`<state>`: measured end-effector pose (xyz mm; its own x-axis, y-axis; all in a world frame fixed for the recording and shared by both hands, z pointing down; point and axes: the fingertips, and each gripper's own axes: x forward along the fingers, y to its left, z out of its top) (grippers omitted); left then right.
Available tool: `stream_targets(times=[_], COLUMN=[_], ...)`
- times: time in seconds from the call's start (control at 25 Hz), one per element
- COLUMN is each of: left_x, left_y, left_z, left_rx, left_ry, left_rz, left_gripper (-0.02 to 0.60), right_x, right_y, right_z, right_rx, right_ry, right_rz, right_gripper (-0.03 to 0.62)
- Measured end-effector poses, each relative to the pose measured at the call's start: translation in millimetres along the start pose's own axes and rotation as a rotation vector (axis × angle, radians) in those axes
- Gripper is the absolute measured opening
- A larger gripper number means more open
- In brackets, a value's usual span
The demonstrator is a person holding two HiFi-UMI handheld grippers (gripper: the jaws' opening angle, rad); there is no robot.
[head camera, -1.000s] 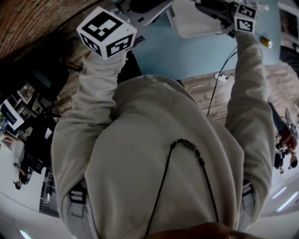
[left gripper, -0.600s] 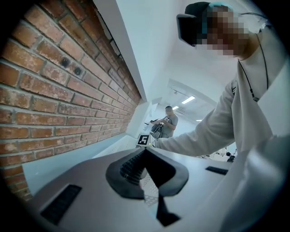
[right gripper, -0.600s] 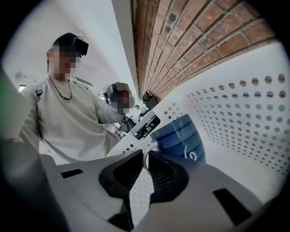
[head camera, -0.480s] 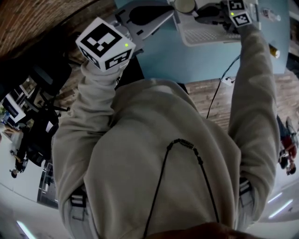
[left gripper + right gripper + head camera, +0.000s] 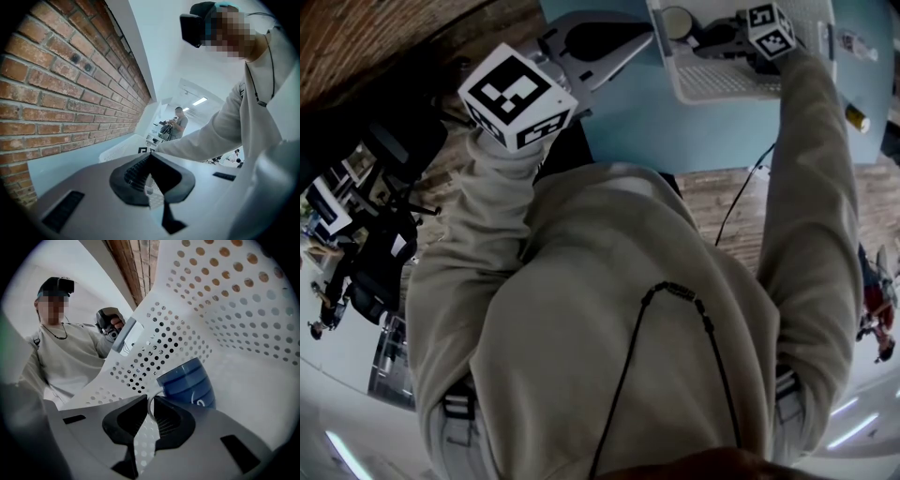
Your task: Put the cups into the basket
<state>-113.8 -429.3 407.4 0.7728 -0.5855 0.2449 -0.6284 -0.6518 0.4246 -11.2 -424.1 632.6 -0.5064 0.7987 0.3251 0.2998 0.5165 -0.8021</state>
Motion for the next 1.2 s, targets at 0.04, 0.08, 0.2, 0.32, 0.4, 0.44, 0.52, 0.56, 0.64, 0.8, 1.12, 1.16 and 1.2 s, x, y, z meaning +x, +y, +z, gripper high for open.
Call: stream_targets(times=[0.04, 0.08, 0.2, 0.32, 0.4, 0.44, 0.52, 0.56, 0.64, 0.8, 1.12, 1.16, 1.2], left_x=[0.6, 1.4, 5.4, 8.5, 9.2, 9.2, 8.7, 8.1, 6.6, 4.2, 4.0, 3.9, 3.8], left_y=[0.8, 1.4, 1.0, -0.7, -1.8, -2.2, -2.6, -2.5, -1.9, -1.4, -7.2, -8.2, -9.3], left_z=[0.3, 0.6, -1.0, -3.9, -3.5, -3.0, -2.2, -1.7, -0.9, -1.4, 2.6, 3.6, 4.4], left_rx=[-0.001, -0.002, -0.006, -0.01, -0.011, -0.011, -0.013, -0.013, -0.013, -0.022, -0.012, -0.01, -0.008], left_ry=[-0.002, -0.003, -0.003, -0.001, -0.001, -0.002, -0.003, -0.004, -0.005, -0.008, -0.016, -0.017, -0.018], left_rz=[-0.001, -0.002, -0.006, -0.009, -0.01, -0.01, -0.01, -0.01, -0.008, -0.007, -0.017, -0.018, -0.02], left_gripper=[-0.002, -0.002, -0.002, -0.002, -0.002, -0.002, -0.002, -0.002, -0.002, -0.002, -0.002, -0.002, -0.002], right_x=[-1.0, -3.3, -13.7, -21.0, -24.8, -26.9, -31.0, -32.7, -34.7, -39.4, -40.6, -40.9, -41.4], right_y=[-0.8, -1.9, -5.7, -6.7, -9.1, -11.8, -17.8, -19.2, -17.8, -15.9, -4.9, -3.3, -1.5], right_z=[0.2, 0.3, -2.9, -11.4, -18.2, -22.3, -33.5, -38.1, -32.7, -21.7, -3.4, -0.4, 3.0], right_rx=[-0.003, -0.003, 0.008, 0.026, 0.036, 0.042, 0.067, 0.079, 0.062, 0.046, 0.021, 0.019, 0.016], right_ry=[-0.001, -0.002, 0.021, 0.07, 0.105, 0.118, 0.125, 0.122, 0.115, 0.089, 0.038, 0.029, 0.018], right_rz=[-0.002, -0.008, -0.05, -0.079, -0.105, -0.124, -0.149, -0.153, -0.173, -0.204, -0.21, -0.212, -0.215], right_gripper=[0.051, 0.051, 0.066, 0.142, 0.175, 0.179, 0.187, 0.187, 0.187, 0.187, 0.187, 0.187, 0.186])
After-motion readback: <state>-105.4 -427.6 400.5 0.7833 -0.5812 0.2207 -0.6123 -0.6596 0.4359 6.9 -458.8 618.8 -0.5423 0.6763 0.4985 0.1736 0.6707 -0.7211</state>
